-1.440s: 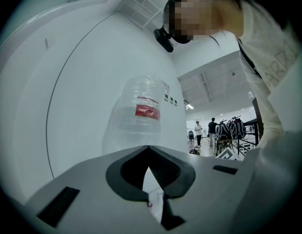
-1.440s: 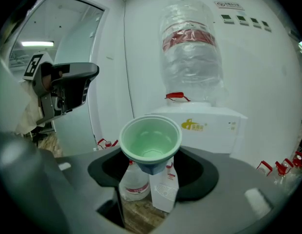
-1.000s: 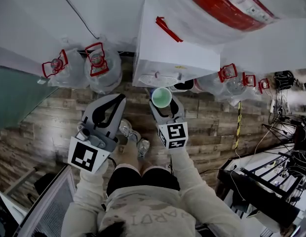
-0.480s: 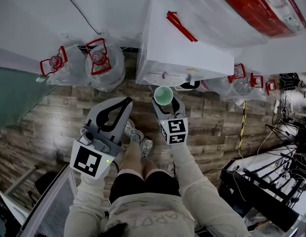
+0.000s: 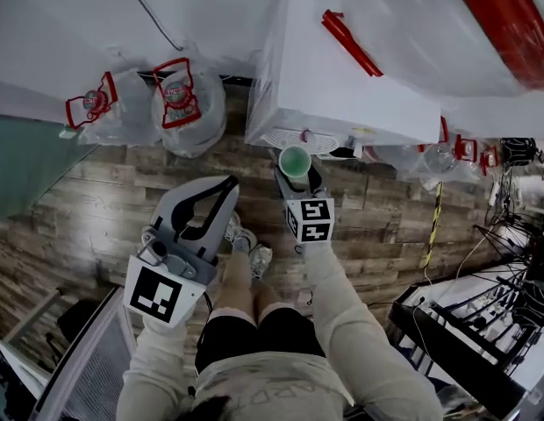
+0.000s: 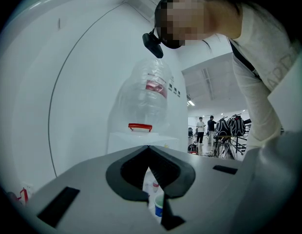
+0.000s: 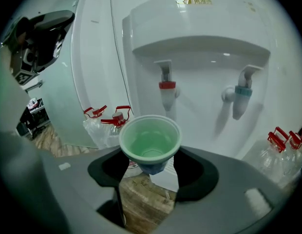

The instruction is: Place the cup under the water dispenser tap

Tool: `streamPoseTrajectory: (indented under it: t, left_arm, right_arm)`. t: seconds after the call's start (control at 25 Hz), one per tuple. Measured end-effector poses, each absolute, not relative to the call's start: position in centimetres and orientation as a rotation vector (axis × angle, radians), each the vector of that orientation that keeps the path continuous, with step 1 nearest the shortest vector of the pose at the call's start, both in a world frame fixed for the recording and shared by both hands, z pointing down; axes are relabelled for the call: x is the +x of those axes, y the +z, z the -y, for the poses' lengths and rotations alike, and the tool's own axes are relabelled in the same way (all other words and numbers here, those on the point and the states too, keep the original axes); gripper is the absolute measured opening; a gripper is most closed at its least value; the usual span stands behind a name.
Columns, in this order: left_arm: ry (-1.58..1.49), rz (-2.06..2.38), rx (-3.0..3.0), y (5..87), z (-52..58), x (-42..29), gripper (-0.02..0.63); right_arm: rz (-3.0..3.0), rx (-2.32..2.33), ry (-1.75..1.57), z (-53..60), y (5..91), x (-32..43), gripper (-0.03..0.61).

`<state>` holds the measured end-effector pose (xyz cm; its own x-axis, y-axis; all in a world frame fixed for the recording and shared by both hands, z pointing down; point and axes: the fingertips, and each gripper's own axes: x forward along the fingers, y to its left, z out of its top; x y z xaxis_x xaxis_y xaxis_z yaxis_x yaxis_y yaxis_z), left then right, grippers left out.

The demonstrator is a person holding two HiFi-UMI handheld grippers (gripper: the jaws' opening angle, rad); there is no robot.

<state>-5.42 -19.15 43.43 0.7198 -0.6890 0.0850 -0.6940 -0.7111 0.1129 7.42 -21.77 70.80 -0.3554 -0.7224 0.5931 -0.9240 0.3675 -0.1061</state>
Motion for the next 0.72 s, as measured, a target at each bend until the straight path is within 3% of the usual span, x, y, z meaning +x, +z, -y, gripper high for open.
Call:
streamPoseTrajectory:
  t: [0.72]
  left_arm:
    - [0.115, 1.180, 2.714, 48.3, 19.6, -7.4, 0.005]
  right_arm:
    - [2.086, 1.441, 0.591, 26.8, 78.1, 8.2, 0.295]
